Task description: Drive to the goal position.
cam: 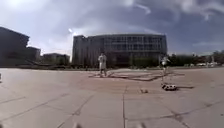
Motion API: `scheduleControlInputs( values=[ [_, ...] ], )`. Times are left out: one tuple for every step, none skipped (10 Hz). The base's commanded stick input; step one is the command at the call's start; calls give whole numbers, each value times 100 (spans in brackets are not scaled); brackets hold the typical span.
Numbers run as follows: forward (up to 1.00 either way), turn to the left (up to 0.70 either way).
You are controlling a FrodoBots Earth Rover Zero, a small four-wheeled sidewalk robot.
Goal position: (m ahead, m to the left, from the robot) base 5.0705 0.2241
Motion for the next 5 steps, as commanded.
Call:
scheduleControlInputs(
  values=[
    [70,-5],
    [70,-5],
    [70,-5],
    [70,-5],
    [70,-5]
  ],
)
